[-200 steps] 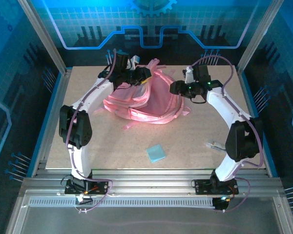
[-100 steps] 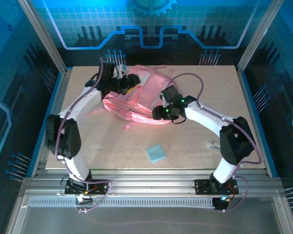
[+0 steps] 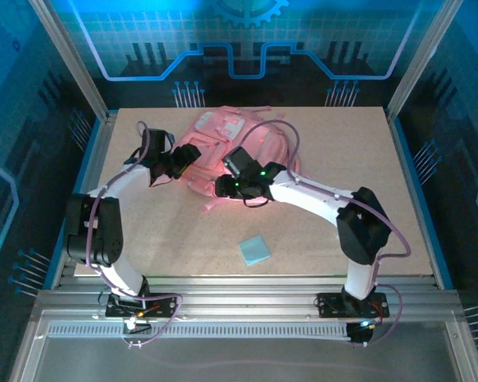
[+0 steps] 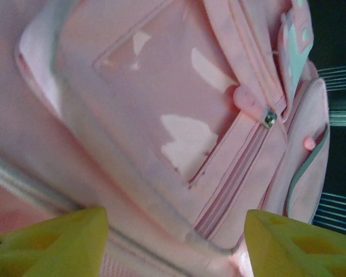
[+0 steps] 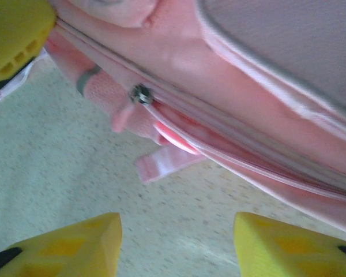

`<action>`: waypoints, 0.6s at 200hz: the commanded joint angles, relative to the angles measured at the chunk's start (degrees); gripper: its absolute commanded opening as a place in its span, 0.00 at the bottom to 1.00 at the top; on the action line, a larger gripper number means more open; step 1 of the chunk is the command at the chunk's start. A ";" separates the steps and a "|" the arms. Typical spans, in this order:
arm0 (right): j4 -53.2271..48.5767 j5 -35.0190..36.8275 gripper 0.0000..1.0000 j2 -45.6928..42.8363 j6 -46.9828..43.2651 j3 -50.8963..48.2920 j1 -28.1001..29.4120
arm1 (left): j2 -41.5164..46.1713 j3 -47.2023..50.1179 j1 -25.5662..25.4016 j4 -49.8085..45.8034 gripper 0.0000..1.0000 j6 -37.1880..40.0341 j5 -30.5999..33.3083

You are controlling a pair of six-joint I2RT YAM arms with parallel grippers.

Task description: Pack the student bag

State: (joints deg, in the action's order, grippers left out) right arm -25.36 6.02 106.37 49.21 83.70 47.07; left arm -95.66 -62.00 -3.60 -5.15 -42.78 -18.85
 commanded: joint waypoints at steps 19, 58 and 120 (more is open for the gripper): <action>4.79 -0.31 0.47 8.48 11.17 6.28 1.31 | -3.04 0.92 0.36 7.45 0.59 -4.09 1.81; 6.46 -2.02 0.40 14.28 14.85 11.69 2.67 | -2.51 4.92 0.35 11.00 0.58 -6.97 0.40; 6.37 6.91 0.37 20.36 20.26 16.15 2.55 | -0.28 8.38 0.39 13.17 0.59 -8.50 -1.35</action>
State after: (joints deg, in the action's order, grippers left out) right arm -18.11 5.69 123.26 66.70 95.39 49.23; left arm -97.45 -55.11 -3.42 8.62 -49.71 -18.26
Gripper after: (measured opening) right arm 0.372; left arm 0.592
